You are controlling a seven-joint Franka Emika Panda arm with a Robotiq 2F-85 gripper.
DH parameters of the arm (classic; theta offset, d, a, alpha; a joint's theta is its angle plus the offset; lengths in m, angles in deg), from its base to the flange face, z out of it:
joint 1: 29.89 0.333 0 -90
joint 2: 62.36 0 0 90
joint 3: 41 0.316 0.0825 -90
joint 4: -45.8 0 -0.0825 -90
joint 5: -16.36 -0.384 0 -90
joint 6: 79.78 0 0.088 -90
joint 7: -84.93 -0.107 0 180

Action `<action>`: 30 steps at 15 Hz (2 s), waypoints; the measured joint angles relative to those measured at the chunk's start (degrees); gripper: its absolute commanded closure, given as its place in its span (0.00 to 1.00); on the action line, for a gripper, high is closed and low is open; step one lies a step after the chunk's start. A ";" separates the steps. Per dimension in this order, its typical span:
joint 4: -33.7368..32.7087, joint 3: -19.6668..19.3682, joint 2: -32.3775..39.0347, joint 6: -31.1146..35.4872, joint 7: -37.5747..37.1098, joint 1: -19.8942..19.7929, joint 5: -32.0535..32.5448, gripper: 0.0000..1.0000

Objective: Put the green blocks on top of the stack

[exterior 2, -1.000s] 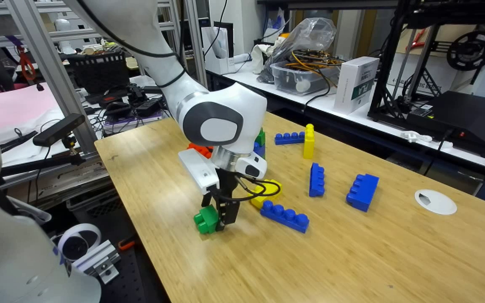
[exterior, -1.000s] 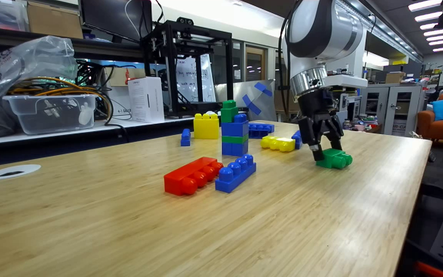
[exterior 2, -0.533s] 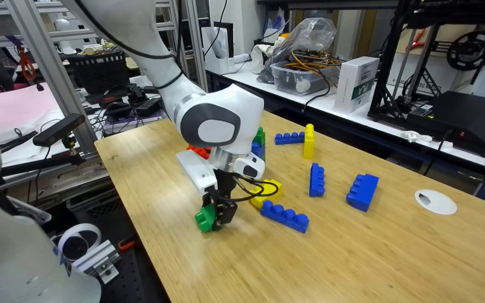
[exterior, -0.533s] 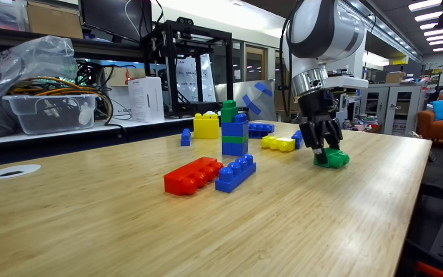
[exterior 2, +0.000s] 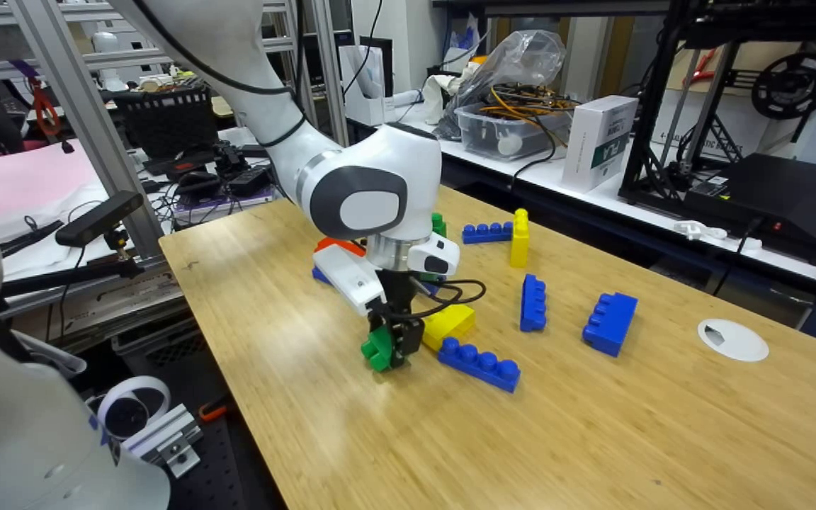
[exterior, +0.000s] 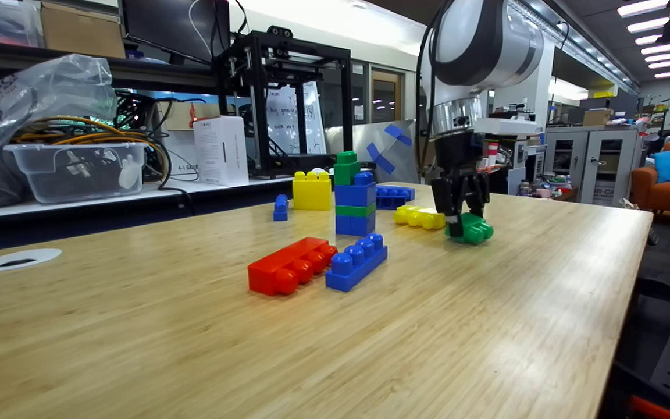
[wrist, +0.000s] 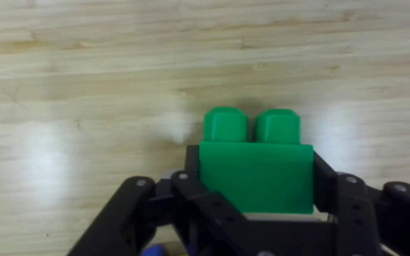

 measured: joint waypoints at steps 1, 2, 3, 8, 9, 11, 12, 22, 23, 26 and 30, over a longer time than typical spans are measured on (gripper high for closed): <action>-0.46 0.00 0.09 0.58 -0.13 0.00 0.40 0.55; -1.01 0.00 0.26 1.02 -0.15 0.00 0.59 0.55; -1.78 0.00 0.60 1.50 -0.15 0.00 0.64 0.55; -9.18 -0.30 5.37 2.19 0.03 -0.13 0.63 0.55; -10.99 -0.31 6.57 2.17 0.09 -0.17 0.63 0.55; -14.25 -0.31 8.69 2.10 0.20 -0.21 0.63 0.55; -15.63 -0.31 9.60 2.07 0.24 -0.23 0.63 0.55; -19.38 -0.12 12.55 -0.59 1.01 -0.34 0.65 0.55; -19.03 0.04 12.31 -0.90 1.33 -0.33 0.66 0.55; -16.81 0.97 10.92 -1.06 3.66 -0.29 1.15 0.55; -11.65 3.20 7.07 -1.07 7.93 0.14 3.78 0.55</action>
